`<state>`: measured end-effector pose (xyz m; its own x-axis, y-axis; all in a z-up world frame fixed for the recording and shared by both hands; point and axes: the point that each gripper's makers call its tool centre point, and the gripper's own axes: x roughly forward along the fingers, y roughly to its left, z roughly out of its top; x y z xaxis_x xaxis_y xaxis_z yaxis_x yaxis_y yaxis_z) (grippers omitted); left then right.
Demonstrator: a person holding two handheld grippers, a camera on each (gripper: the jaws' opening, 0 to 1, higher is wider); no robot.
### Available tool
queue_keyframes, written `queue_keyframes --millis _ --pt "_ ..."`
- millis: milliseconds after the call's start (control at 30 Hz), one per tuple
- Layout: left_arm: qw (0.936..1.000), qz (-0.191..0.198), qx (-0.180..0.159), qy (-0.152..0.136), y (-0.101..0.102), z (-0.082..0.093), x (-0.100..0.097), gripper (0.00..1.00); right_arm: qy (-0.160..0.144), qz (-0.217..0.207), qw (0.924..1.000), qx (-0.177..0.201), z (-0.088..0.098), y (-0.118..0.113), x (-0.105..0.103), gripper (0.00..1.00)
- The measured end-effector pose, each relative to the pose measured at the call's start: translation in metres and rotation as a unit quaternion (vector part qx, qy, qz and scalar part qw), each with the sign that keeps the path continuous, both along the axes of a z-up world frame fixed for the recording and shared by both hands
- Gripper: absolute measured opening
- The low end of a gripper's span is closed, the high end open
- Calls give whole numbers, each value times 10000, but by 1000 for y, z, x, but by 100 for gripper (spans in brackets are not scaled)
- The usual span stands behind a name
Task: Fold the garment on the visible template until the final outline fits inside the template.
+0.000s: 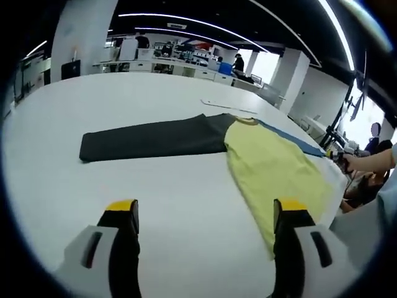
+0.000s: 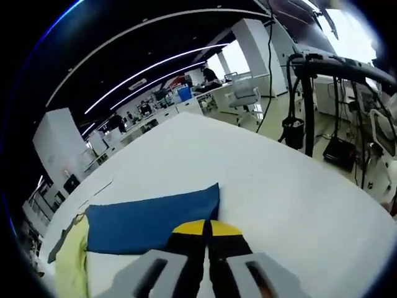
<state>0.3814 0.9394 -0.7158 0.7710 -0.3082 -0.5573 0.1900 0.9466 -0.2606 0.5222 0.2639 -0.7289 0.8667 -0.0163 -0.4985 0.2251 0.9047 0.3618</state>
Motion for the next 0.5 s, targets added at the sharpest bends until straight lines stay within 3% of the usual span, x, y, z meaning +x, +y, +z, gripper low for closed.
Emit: queue_keyframes --millis 200,367,500 --pt "10000 39 -17 32 2 -2 -3 86 -162 2 9999 -55 20 -7 17 0" --pt "10000 74 -52 -11 3 -1 -3 86 -434 194 9989 29 31 -24 50 0" --pt "9999 60 -73 -54 1 0 -3 87 -618 600 9961 182 40 -5 65 0"
